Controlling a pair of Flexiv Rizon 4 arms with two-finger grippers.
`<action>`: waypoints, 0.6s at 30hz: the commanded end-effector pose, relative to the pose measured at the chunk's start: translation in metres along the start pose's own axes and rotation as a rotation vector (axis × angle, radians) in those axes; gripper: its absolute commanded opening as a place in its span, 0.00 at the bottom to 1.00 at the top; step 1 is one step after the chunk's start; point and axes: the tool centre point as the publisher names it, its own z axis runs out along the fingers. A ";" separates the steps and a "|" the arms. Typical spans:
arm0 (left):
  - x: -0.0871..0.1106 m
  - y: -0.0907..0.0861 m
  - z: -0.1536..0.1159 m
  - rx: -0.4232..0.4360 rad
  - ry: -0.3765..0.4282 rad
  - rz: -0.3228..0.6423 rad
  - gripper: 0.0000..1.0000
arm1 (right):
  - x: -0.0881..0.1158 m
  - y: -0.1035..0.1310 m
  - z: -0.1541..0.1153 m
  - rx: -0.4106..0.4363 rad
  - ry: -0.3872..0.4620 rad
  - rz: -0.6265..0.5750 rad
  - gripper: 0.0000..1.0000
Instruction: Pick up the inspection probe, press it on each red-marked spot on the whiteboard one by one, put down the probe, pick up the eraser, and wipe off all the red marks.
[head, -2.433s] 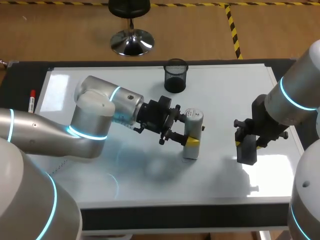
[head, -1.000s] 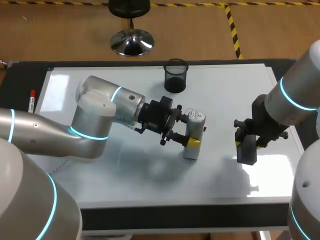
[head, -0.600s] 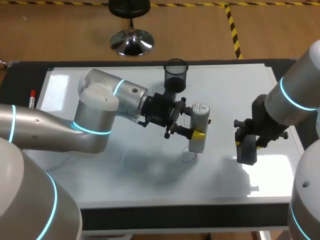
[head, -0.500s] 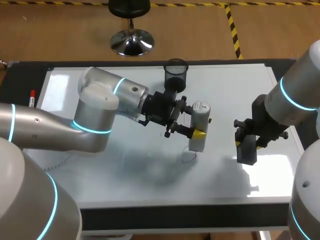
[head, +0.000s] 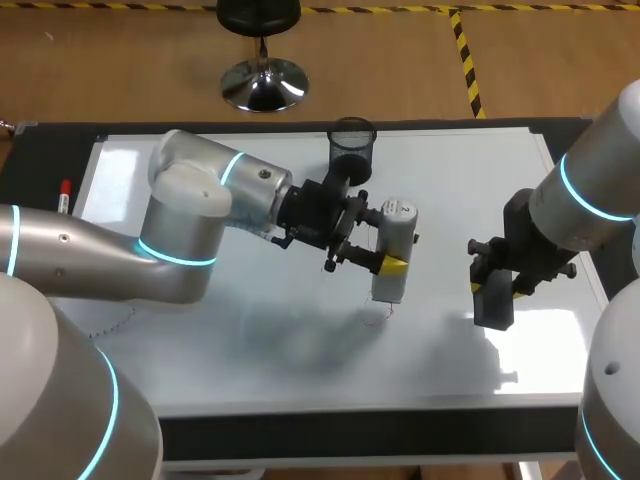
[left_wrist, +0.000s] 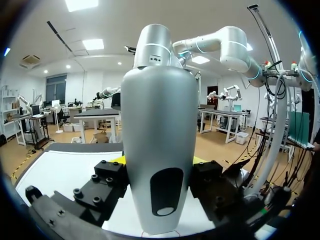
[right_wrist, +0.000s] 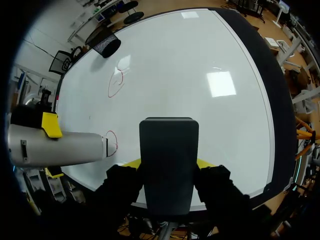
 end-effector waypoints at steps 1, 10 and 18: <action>0.002 -0.008 -0.016 -0.013 -0.018 -0.001 0.00 | -0.001 0.000 0.000 -0.001 0.002 -0.001 0.00; -0.006 -0.008 -0.042 -0.006 -0.058 -0.012 0.00 | -0.001 0.000 0.000 -0.001 0.002 -0.001 0.00; -0.008 -0.002 -0.066 -0.008 -0.079 -0.022 0.00 | -0.001 0.000 0.000 -0.001 0.002 -0.001 0.00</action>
